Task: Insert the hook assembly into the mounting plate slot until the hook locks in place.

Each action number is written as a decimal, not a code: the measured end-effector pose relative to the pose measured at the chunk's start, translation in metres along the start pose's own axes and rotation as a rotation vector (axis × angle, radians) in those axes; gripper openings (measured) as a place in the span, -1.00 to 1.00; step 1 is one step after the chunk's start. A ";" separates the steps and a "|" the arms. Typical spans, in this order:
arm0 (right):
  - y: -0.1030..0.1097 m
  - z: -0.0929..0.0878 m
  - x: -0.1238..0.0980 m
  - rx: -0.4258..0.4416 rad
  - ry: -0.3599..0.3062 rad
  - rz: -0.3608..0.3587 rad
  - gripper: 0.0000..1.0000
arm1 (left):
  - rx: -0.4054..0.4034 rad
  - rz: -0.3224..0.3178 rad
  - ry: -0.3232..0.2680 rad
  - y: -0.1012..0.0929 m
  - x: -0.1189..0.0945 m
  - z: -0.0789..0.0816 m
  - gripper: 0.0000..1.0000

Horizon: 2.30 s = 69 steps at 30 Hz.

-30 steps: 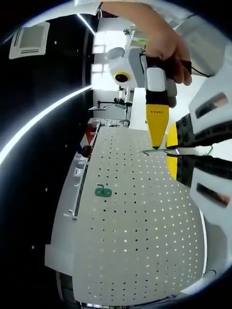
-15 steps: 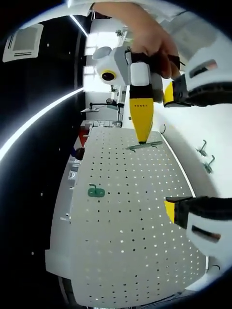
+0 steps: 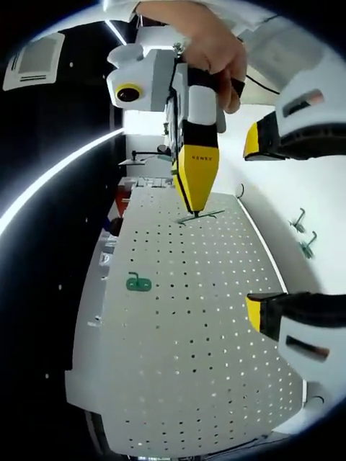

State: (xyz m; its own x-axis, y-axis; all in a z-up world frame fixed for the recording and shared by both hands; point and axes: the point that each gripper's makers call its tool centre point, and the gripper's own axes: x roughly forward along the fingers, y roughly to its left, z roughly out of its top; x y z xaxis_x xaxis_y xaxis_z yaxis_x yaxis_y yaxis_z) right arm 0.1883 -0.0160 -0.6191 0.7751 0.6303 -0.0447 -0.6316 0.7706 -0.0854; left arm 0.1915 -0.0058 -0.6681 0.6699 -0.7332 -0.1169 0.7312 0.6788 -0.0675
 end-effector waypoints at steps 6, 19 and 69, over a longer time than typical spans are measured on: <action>-0.011 -0.002 0.000 0.046 0.003 -0.024 -0.98 | 0.006 0.005 -0.005 0.001 -0.002 0.002 0.51; -0.061 0.009 0.000 0.129 -0.030 -0.129 -0.98 | 0.013 0.012 0.007 0.010 -0.016 -0.004 0.48; -0.158 0.067 0.040 0.117 -0.133 -0.288 -0.98 | 0.049 -0.001 0.188 0.026 -0.078 -0.059 0.44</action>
State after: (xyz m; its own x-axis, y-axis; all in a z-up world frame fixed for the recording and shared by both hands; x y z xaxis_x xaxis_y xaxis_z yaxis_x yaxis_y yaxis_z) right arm 0.3177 -0.1063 -0.5412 0.9176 0.3859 0.0957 -0.3908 0.9196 0.0397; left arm 0.1508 0.0710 -0.7187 0.6366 -0.7103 -0.3003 0.7403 0.6720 -0.0201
